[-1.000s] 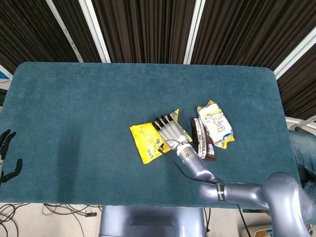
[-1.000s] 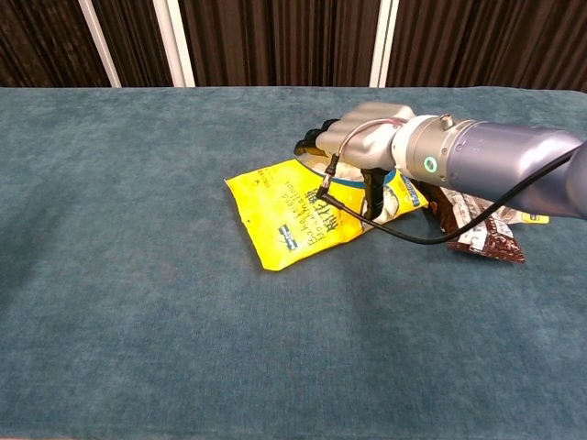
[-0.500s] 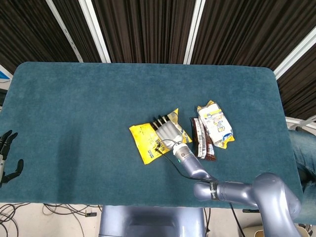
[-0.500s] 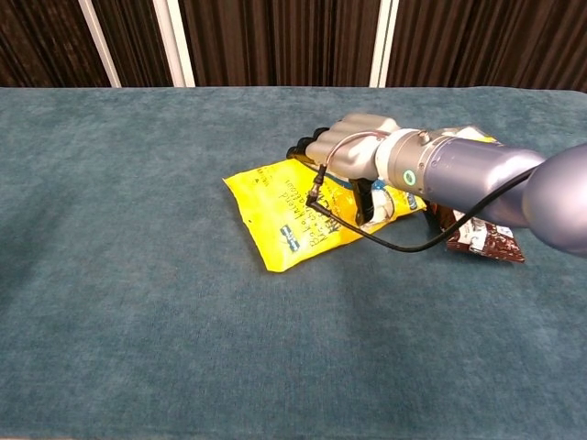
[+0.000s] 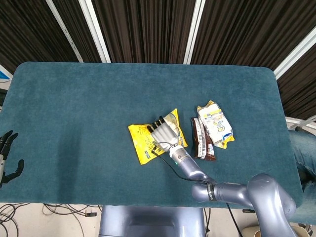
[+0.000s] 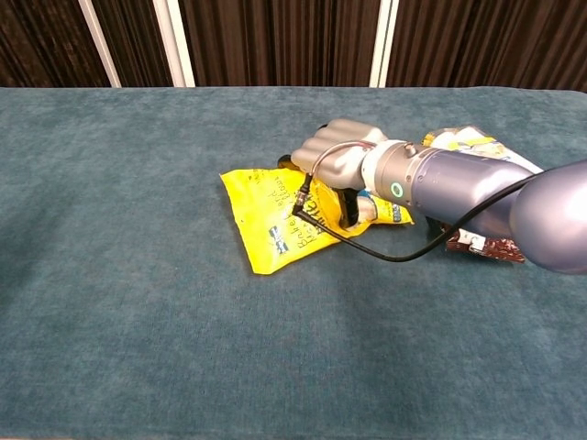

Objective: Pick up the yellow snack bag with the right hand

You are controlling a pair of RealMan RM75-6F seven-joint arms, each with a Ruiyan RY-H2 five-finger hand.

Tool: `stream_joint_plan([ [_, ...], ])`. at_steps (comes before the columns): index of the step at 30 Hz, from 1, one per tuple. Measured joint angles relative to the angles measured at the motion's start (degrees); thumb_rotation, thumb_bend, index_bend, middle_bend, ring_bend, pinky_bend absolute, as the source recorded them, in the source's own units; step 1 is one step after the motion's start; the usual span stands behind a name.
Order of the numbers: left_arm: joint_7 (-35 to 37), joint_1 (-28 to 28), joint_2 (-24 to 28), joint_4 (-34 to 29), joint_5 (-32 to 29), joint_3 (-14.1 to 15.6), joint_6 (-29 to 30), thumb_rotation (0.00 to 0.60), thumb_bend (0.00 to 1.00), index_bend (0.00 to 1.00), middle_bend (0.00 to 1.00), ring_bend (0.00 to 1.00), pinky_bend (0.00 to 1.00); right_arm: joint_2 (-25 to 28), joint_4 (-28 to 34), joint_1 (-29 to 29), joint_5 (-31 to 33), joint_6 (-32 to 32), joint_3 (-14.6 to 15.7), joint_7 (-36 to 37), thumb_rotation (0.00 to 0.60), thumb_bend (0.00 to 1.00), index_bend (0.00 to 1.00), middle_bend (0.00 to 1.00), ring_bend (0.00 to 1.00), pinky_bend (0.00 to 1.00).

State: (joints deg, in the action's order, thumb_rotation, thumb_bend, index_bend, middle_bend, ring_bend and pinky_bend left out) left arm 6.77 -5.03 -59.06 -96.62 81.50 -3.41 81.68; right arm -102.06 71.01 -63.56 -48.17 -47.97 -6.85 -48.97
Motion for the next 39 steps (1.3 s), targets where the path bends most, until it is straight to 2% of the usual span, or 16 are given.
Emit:
stream_joint_plan([
  [8, -0.25, -0.13, 0.28, -0.18, -0.27, 0.24, -0.70, 0.600, 0.47, 0.04, 0.00, 0.03, 0.01, 1.19, 1.76, 0.93, -1.56, 1.22, -1.19, 6.38, 0.600, 0.37, 0.41, 0.48, 0.46, 0.40],
  [10, -0.21, -0.12, 0.34, -0.22, -0.34, 0.28, -0.77, 0.600, 0.47, 0.04, 0.00, 0.03, 0.01, 1.53, 2.09, 1.53, -3.74, 0.85, -1.38, 9.12, 0.600, 0.40, 0.45, 0.52, 0.52, 0.50],
  [13, -0.11, -0.10, 0.41, -0.21, -0.42, 0.28, -0.81, 0.600, 0.47, 0.04, 0.00, 0.03, 0.01, 1.94, 2.42, 2.73, -8.32, -0.85, -1.56, 13.44, 0.600, 0.43, 0.50, 0.56, 0.58, 0.57],
  [19, 0.09, -0.01, 0.31, 0.09, -0.48, 0.29, -0.69, 0.600, 0.47, 0.05, 0.00, 0.03, 0.01, 3.52, 3.00, 5.87, -17.89, -5.56, -1.57, 24.10, 0.600, 0.46, 0.51, 0.58, 0.60, 0.57],
  [24, -0.12, -0.01, 0.32, 0.02, -0.53, 0.33, -0.73, 0.600, 0.47, 0.05, 0.00, 0.03, 0.01, 6.34, 4.40, 8.79, -23.06, -9.87, -1.48, 30.33, 0.600, 0.46, 0.51, 0.58, 0.60, 0.57],
  [30, -0.02, 0.08, 0.17, 0.51, -0.61, 0.41, -0.75, 0.600, 0.47, 0.05, 0.00, 0.03, 0.01, 11.61, 9.23, 12.01, -26.09, -13.72, -2.05, 36.17, 0.600, 0.46, 0.51, 0.58, 0.60, 0.57],
  [39, -0.72, 0.02, 0.07, 0.31, -0.66, 0.37, -0.74, 0.600, 0.47, 0.05, 0.00, 0.03, 0.01, 22.67, 19.74, 17.64, -31.68, -20.10, -2.80, 49.02, 0.600, 0.46, 0.51, 0.58, 0.58, 0.57],
])
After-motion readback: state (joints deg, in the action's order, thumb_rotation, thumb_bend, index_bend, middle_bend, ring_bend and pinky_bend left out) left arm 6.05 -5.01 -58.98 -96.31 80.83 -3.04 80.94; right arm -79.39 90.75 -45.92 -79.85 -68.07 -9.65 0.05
